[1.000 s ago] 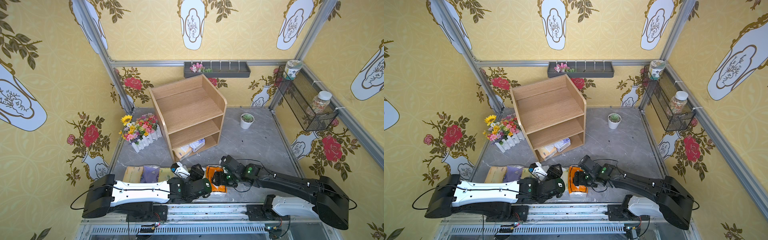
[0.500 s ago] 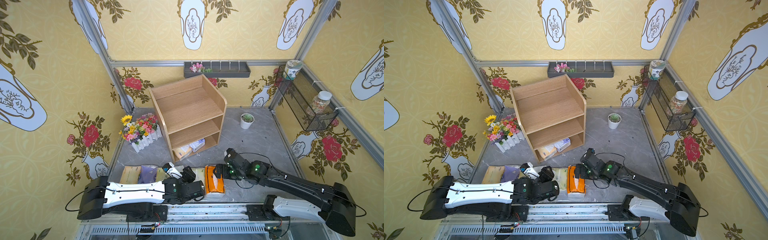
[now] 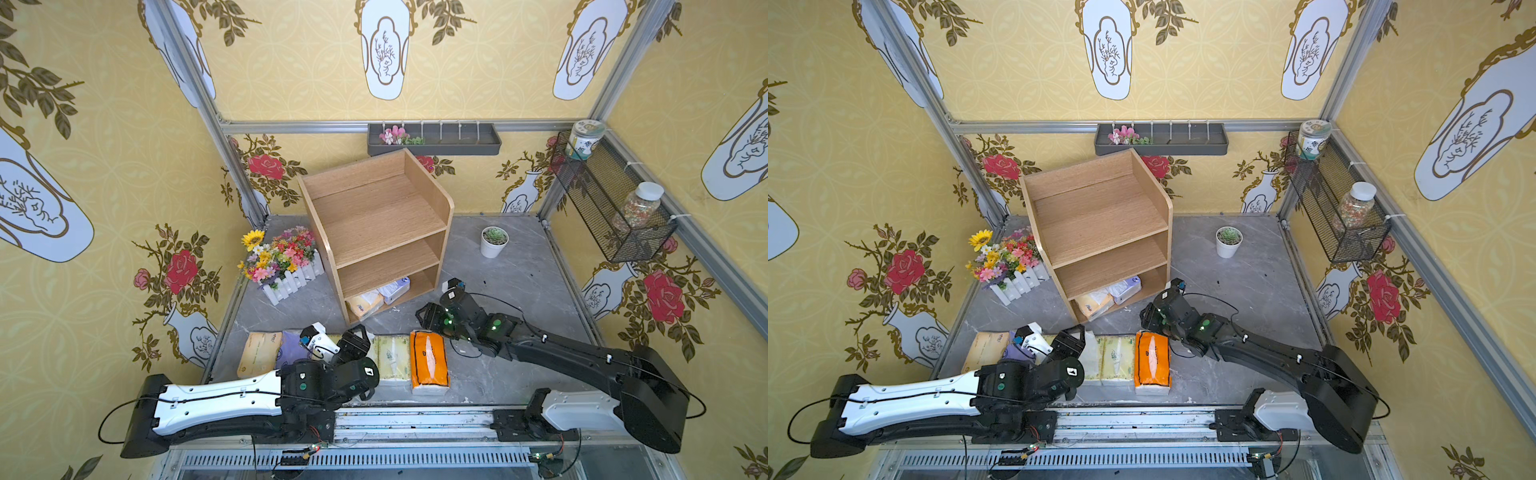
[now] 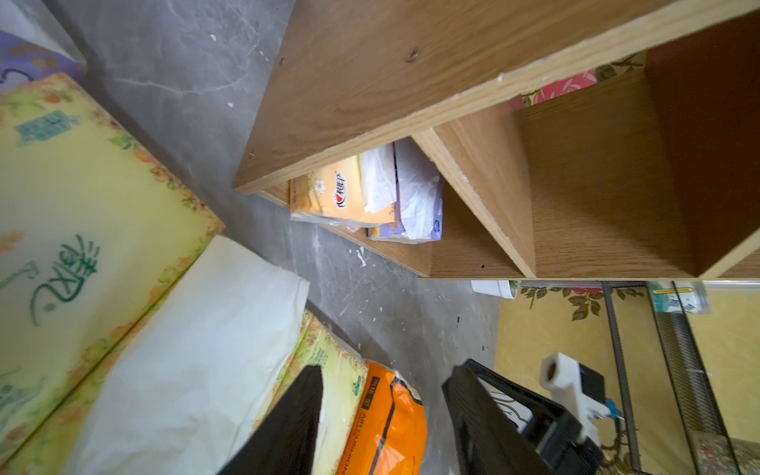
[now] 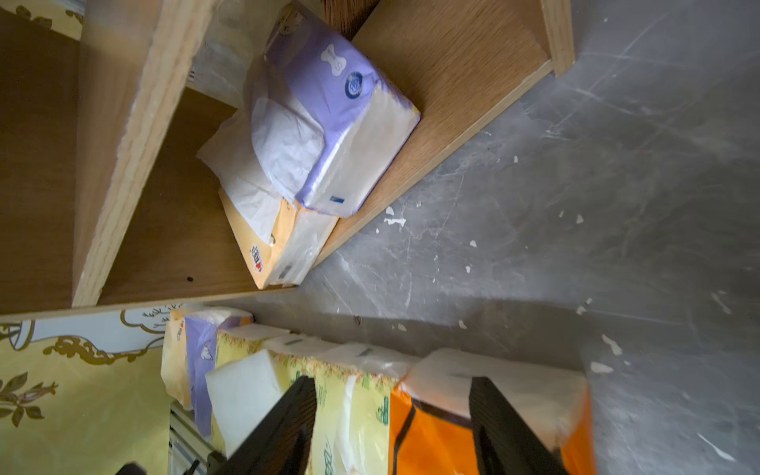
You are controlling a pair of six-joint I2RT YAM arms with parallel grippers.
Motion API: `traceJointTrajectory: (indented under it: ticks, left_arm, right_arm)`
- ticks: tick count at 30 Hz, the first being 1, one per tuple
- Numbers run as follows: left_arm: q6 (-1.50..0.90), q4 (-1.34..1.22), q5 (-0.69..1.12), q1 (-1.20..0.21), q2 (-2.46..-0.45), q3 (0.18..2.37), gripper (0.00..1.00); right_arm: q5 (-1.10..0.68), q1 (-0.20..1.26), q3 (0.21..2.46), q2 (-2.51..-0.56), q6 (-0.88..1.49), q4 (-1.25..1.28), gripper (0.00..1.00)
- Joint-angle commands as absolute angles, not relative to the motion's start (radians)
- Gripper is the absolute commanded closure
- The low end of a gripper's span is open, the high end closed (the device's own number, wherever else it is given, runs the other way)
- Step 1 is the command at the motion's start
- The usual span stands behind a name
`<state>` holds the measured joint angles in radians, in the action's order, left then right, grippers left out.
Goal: Remove the tissue boxes from the shelf
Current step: Pick up a box of tissues from the shelf.
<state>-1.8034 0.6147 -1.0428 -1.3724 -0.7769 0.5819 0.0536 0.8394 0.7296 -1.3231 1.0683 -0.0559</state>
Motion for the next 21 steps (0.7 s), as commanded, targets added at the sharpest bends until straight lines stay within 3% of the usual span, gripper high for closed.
traceJointTrajectory:
  ticks: [1, 13, 21]
  left_arm:
    - [-1.694, 0.618, -1.021, -1.367, -0.749, 0.584, 0.43]
    - [-1.716, 0.67, -1.017, -1.365, -0.757, 0.606, 0.41]
    - [-1.736, 0.665, -1.018, -1.365, -0.739, 0.59, 0.4]
  right_arm:
    - [0.048, 0.837, 0.717, -1.39, 1.168, 0.18, 0.39]
    - [0.042, 0.841, 0.703, -1.597, 1.347, 0.531, 0.38]
    - [0.118, 0.858, 0.68, -1.662, 1.439, 0.679, 0.47]
